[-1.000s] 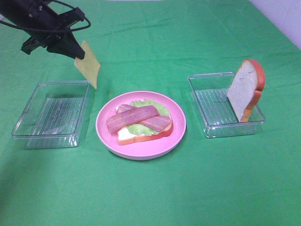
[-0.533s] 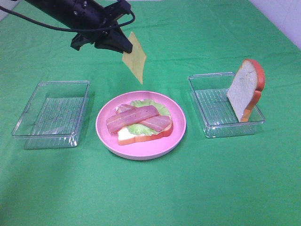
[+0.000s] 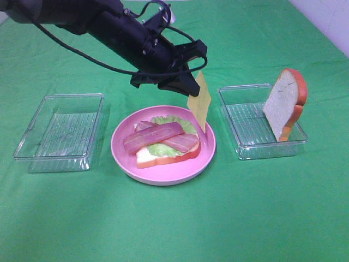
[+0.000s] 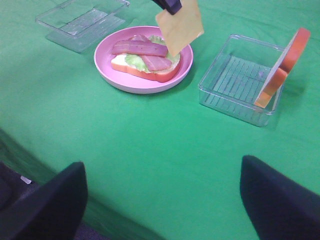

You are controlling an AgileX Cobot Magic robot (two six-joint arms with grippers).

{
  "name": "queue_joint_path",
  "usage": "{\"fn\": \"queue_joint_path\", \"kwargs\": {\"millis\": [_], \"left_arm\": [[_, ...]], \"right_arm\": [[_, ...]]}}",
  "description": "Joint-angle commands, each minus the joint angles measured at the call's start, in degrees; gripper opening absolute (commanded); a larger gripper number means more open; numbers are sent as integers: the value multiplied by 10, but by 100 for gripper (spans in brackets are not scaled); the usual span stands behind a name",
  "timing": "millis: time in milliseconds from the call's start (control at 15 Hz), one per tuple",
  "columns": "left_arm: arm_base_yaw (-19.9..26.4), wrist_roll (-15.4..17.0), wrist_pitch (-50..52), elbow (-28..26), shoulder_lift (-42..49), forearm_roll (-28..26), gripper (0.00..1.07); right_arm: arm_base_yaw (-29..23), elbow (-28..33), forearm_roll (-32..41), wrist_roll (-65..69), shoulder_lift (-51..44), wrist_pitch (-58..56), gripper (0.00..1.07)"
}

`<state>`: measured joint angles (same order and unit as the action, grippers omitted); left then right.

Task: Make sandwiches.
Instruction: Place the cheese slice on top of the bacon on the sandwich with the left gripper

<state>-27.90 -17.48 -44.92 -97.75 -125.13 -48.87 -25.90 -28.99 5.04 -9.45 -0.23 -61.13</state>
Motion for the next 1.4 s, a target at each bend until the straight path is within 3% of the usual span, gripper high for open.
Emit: {"fn": "queue_joint_path", "kwargs": {"millis": [67, 200, 467, 800, 1000, 1067, 1200, 1333, 1400], "left_arm": [[-5, 2, -10, 1, -17, 10, 0], [-3, 29, -17, 1, -24, 55, 0], [-3, 111, -14, 1, -24, 210, 0], [-3, 152, -14, 1, -23, 262, 0], [-5, 155, -17, 1, -23, 267, 0], [-5, 156, -17, 1, -23, 267, 5], [-5, 156, -17, 1, -23, 267, 28], [-5, 152, -18, 1, -22, 267, 62], [-5, 150, -22, 1, -22, 267, 69]], "right_arm": [[1, 2, 3, -3, -13, 3, 76], [1, 2, 3, -3, -13, 3, 76], [1, 2, 3, -3, -13, 3, 76], [1, 2, 3, -3, -13, 3, 76], [1, 2, 3, -3, -13, 3, 76], [1, 2, 3, -3, -13, 3, 76], [1, 2, 3, -3, -13, 3, 76], [1, 2, 3, -3, -13, 3, 76], [1, 2, 3, -3, -13, 3, 76]]}}
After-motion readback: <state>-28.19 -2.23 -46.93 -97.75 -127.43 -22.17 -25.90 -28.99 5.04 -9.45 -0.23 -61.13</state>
